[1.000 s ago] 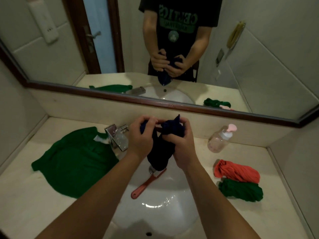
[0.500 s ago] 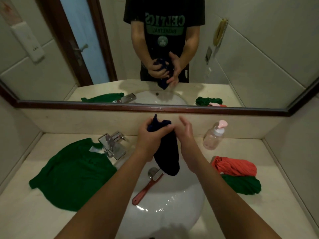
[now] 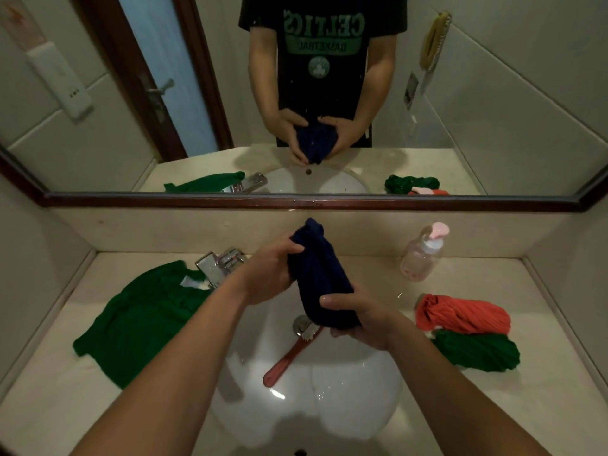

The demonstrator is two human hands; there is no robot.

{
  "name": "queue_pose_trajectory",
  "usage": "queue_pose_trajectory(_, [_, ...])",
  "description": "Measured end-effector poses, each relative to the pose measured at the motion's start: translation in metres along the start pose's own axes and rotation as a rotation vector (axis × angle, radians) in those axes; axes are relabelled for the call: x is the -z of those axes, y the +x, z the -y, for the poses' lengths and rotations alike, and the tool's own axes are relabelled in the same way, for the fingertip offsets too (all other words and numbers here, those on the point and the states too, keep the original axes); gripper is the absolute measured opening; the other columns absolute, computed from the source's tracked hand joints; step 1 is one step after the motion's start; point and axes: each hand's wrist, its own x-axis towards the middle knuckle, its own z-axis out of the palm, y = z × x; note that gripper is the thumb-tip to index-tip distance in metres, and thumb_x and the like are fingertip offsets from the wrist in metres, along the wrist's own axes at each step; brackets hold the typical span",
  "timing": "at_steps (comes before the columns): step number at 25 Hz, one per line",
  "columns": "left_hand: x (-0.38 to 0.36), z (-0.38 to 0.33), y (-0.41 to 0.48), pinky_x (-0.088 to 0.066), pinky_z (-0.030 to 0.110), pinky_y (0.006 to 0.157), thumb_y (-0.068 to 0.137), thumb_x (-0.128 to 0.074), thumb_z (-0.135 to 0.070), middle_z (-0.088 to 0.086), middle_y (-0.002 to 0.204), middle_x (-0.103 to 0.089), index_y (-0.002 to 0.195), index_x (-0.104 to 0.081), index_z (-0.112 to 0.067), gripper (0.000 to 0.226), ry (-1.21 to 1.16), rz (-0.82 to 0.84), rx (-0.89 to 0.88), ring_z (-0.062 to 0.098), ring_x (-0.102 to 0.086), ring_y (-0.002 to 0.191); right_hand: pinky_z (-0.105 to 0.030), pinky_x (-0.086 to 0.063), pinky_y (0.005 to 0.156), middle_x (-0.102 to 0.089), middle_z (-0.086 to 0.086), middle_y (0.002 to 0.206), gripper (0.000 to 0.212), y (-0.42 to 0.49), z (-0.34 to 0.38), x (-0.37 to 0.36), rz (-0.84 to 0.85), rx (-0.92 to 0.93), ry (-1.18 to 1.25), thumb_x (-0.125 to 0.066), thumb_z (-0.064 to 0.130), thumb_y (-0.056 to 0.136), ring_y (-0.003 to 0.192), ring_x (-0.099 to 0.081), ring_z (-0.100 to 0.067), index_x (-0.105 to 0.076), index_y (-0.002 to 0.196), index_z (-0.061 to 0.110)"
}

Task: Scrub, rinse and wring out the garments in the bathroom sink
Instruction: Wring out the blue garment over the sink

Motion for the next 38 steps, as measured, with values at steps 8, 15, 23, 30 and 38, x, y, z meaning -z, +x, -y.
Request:
queue_pose_trajectory(8, [0.001, 0.030, 0.013, -0.057, 0.042, 0.084, 0.065, -0.085, -0.042, 0.018, 0.116, -0.063, 0.122, -0.055, 0.000, 0.078, 0.024, -0.187, -0.151, 0.033, -0.066, 0.104, -0.024, -0.048, 0.054, -0.068, -0.013, 0.111, 0.079, 0.000, 0.009, 0.005, 0.238, -0.139, 0.051, -0.084, 0.025, 0.070, 0.086, -0.063, -0.022, -0.049, 0.139, 0.008])
queue_pose_trajectory(15, [-0.006, 0.040, 0.019, -0.057, 0.044, 0.080, 0.068, -0.077, -0.017, 0.012, 0.097, -0.065, 0.130, -0.059, -0.013, 0.065, -0.203, -0.135, -0.266, 0.031, -0.067, 0.089, -0.025, -0.052, 0.051, -0.068, -0.021, 0.112, 0.087, -0.006, -0.005, 0.010, 0.238, -0.185, 0.330, -0.091, 0.027, 0.065, 0.092, -0.067, -0.032, -0.052, 0.138, 0.003])
queue_pose_trajectory(23, [-0.010, 0.035, 0.011, -0.050, 0.029, 0.057, 0.073, -0.081, -0.028, 0.003, 0.069, -0.055, 0.076, -0.056, -0.008, 0.033, 0.094, -0.277, -0.175, 0.019, -0.058, 0.063, -0.034, -0.059, 0.063, -0.066, -0.019, 0.103, 0.075, -0.014, -0.011, -0.007, 0.120, -0.239, 0.366, -0.094, 0.029, 0.062, 0.085, -0.066, -0.030, -0.065, 0.125, 0.002])
queue_pose_trajectory(30, [-0.018, 0.045, 0.015, -0.059, 0.040, 0.066, 0.079, -0.083, -0.015, 0.004, 0.074, -0.065, 0.080, -0.061, -0.012, 0.022, 0.320, -0.648, -0.180, 0.021, -0.067, 0.071, -0.027, -0.050, 0.059, -0.074, -0.003, 0.089, 0.039, -0.009, 0.020, -0.021, -0.177, -0.197, -0.339, -0.085, 0.029, 0.080, 0.074, -0.067, -0.016, -0.069, 0.114, 0.018])
queue_pose_trajectory(38, [-0.023, 0.071, 0.016, -0.059, 0.039, 0.079, 0.085, -0.075, -0.017, 0.000, 0.082, -0.071, 0.080, -0.070, -0.024, 0.010, 0.353, -0.842, -0.163, 0.018, -0.068, 0.081, -0.030, -0.051, 0.055, -0.070, 0.002, 0.078, 0.032, 0.014, -0.013, -0.020, -0.329, -0.077, -0.893, -0.079, 0.039, 0.072, 0.067, -0.068, -0.016, -0.062, 0.094, 0.024])
